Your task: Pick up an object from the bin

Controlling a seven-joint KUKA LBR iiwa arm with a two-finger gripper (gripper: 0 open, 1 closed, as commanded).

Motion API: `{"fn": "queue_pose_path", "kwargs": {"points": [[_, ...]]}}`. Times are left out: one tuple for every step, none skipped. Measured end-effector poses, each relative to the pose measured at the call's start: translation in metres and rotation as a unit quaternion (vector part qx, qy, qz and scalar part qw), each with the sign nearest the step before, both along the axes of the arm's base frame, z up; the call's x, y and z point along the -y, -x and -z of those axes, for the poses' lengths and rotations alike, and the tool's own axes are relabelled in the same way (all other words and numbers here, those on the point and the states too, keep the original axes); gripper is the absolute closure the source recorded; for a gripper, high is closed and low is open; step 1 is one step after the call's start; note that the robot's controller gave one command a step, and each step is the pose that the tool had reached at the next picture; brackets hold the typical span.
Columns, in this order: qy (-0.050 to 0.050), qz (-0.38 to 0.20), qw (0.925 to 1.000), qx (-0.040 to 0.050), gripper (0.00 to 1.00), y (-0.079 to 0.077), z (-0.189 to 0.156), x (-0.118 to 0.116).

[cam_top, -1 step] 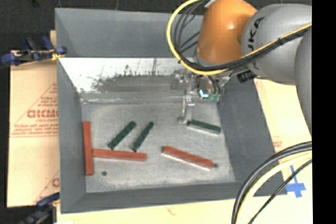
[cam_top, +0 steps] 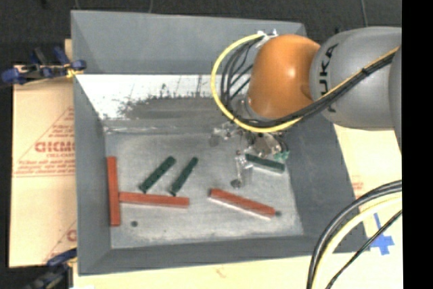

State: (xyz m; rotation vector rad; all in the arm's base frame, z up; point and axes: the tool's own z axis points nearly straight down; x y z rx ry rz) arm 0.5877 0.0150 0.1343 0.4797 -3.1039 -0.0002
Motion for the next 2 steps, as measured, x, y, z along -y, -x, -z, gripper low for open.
{"fn": "queue_pose_path", "kwargs": {"points": [[0.0,0.044,0.999,-0.0018,0.0,0.048,0.046,0.029],[0.0,0.083,0.9966,0.0,0.0,0.077,0.065,0.039]]}}
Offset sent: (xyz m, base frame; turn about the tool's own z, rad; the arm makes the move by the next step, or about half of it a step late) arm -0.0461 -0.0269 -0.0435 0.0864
